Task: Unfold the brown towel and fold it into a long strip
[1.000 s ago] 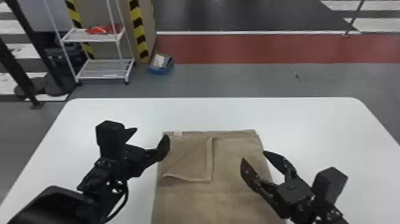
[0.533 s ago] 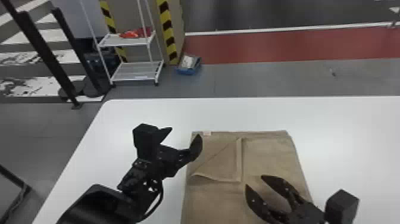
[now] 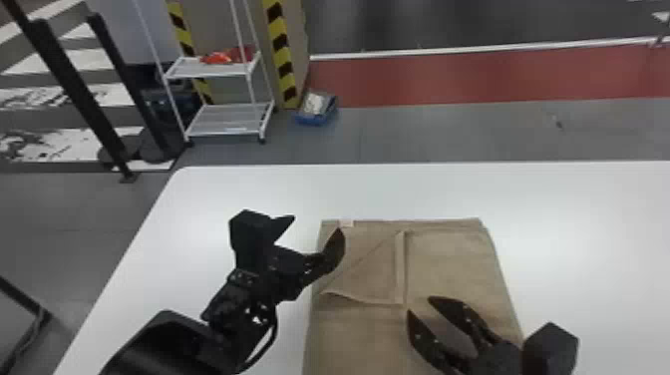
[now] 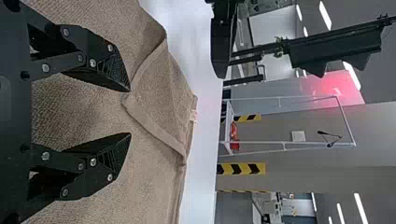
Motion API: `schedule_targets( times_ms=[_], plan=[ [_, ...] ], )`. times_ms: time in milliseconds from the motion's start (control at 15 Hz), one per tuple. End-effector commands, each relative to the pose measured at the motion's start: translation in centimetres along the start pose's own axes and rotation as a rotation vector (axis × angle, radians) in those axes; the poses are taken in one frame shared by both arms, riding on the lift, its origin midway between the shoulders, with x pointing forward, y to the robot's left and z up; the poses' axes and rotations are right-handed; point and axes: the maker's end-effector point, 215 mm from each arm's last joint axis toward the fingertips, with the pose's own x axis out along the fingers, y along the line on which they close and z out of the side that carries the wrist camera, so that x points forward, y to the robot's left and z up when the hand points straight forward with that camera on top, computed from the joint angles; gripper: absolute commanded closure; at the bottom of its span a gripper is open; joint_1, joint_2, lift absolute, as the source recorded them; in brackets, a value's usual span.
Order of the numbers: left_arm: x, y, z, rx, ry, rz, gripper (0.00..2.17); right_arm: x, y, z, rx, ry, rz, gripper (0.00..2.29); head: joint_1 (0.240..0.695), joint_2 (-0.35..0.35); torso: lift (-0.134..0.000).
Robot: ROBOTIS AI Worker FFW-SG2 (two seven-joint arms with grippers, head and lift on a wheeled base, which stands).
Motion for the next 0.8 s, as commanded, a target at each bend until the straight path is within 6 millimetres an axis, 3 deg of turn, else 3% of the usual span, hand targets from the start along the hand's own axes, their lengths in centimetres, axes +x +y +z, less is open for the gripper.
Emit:
schedule_targets(
  times_ms=[0, 200, 600, 733],
  plan=[
    [0.0, 0.3, -0.3, 0.007, 0.005, 0.001, 0.15, 1.2, 0.4, -0.2, -0.006, 0.005, 0.017, 0.65, 0.695, 0.152, -0.125],
    [0.0, 0.4, -0.3, 0.013, 0.007, 0.0, 0.15, 2.8, 1.1, -0.4, -0.027, 0.017, 0.032, 0.65, 0.695, 0.171, -0.125],
    [0.0, 0.9, -0.9, 0.016, 0.018, 0.005, 0.15, 3.9, 1.9, -0.9, -0.04, 0.04, 0.047, 0.65, 0.695, 0.197, -0.125],
    [0.0, 0.6, -0.9, 0.016, 0.018, -0.006, 0.15, 4.1, 1.9, -1.5, -0.029, 0.065, 0.048, 0.94, 0.695, 0.204, -0.125]
  ],
)
